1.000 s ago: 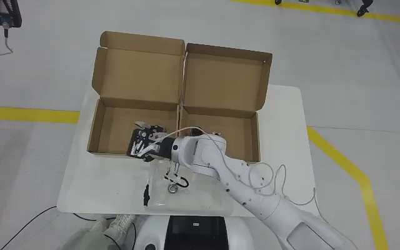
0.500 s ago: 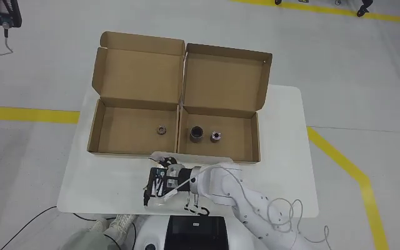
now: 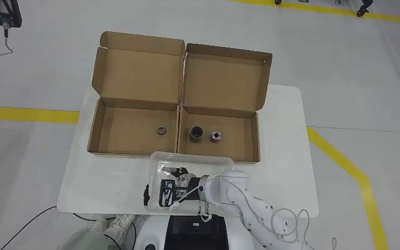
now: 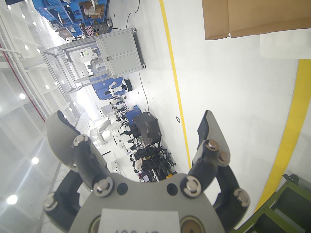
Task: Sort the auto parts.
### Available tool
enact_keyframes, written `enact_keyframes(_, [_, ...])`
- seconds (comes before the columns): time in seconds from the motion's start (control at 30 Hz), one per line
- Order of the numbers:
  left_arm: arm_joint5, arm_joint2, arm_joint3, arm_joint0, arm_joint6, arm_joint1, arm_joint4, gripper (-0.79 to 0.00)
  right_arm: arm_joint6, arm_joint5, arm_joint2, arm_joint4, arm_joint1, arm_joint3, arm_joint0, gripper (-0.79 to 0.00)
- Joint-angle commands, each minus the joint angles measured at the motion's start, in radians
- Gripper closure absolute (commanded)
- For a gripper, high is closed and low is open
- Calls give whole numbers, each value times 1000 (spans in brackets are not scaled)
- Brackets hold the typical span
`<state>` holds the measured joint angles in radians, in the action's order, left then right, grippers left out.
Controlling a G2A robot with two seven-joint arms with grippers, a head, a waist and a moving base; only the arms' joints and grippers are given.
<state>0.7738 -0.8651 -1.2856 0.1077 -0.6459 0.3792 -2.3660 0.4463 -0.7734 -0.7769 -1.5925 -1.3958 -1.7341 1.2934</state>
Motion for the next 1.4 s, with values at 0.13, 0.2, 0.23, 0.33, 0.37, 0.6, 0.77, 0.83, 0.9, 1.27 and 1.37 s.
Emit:
enact_keyframes(0.13, [0,0,0,0,0,0,0,-785,85,41,23,-15,-2,37,-11,-539])
enact_keyframes(0.2, [0,0,0,0,0,0,0,-785,112,53,33,-9,-5,54,-20,-536])
enact_keyframes(0.23, [0,0,0,0,0,0,0,-785,118,57,38,-2,-7,61,-24,-536])
enact_keyframes(0.33, [0,0,0,0,0,0,0,-785,122,50,50,15,-9,81,-37,-526])
enact_keyframes(0.37, [0,0,0,0,0,0,0,-785,123,42,54,20,-9,87,-41,-533])
enact_keyframes(0.6, [0,0,0,0,0,0,0,-785,166,21,95,12,-16,139,-81,-573])
enact_keyframes(0.77, [0,0,0,0,0,0,0,-785,126,26,111,5,-19,171,-103,-499])
enact_keyframes(0.83, [0,0,0,0,0,0,0,-785,130,26,126,-26,-19,181,-112,-459])
enact_keyframes(0.9, [0,0,0,0,0,0,0,-785,123,38,137,-44,-21,184,-116,-428])
enact_keyframes(1.27, [0,0,0,0,0,0,0,-785,76,106,152,-109,-22,199,-127,-332])
enact_keyframes(1.37, [0,0,0,0,0,0,0,-785,86,158,141,-108,-22,199,-119,-342])
